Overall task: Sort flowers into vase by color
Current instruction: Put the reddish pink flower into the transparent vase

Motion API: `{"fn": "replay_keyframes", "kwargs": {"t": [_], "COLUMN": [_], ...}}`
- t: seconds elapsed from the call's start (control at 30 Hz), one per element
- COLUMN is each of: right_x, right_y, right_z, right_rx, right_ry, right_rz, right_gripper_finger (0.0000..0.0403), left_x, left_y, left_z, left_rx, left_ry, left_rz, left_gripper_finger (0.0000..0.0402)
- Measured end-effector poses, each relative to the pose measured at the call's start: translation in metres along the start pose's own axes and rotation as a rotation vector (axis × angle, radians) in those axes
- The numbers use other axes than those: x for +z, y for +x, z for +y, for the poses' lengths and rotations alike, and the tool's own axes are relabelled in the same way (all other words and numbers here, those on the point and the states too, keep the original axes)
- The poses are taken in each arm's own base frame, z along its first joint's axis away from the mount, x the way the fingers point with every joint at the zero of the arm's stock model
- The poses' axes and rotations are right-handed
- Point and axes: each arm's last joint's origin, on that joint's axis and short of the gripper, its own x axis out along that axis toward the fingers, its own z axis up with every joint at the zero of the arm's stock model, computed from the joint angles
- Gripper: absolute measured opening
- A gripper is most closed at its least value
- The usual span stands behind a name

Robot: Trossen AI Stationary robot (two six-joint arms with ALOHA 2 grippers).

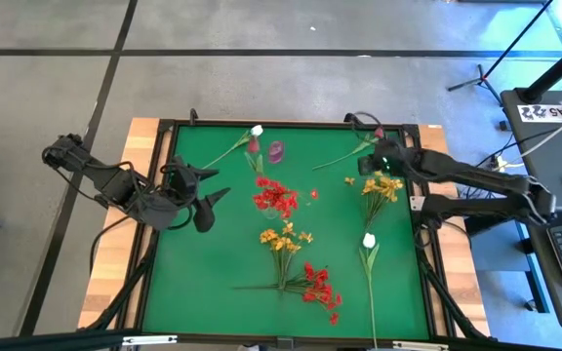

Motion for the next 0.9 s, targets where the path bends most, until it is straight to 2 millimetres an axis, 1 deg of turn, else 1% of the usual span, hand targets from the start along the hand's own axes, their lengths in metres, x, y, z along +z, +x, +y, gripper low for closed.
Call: {"fn": "replay_keyframes", "kwargs": {"t": [0.13, 0.23, 0.37, 0.5, 0.7, 0.77, 0.83, 0.9], "right_x": [0.017, 0.029, 0.035, 0.031, 0.022, 0.023, 0.028, 0.029], "right_y": [0.032, 0.056, 0.087, 0.114, 0.140, 0.142, 0.145, 0.147], "right_z": [-0.002, -0.001, -0.008, -0.018, -0.030, -0.029, -0.026, -0.025], "right_rx": [0.010, 0.057, 0.013, -0.058, -0.145, -0.162, -0.133, -0.123], "right_ry": [0.133, 0.203, 0.270, 0.312, 0.336, 0.336, 0.347, 0.359], "right_rz": [0.033, 0.020, 0.031, 0.089, 0.166, 0.156, 0.117, 0.106], "right_gripper_finger": [0.0234, 0.0257, 0.0265, 0.0258, 0.0248, 0.0248, 0.0248, 0.0248], "left_x": [0.000, 0.000, 0.000, -0.001, -0.001, -0.001, -0.001, -0.001], "left_y": [0.000, 0.000, 0.000, 0.000, 0.000, 0.000, 0.000, 0.000], "left_z": [-0.001, -0.001, -0.001, -0.001, -0.001, -0.001, -0.001, -0.001], "left_rx": [-0.017, -0.017, -0.017, -0.031, -0.036, -0.036, -0.036, -0.036], "left_ry": [-0.019, -0.019, -0.019, -0.018, -0.013, -0.012, -0.012, -0.012], "left_rz": [0.011, 0.011, 0.011, 0.021, 0.024, 0.024, 0.024, 0.024], "left_gripper_finger": [0.0254, 0.0254, 0.0254, 0.0254, 0.0254, 0.0254, 0.0254, 0.0254]}}
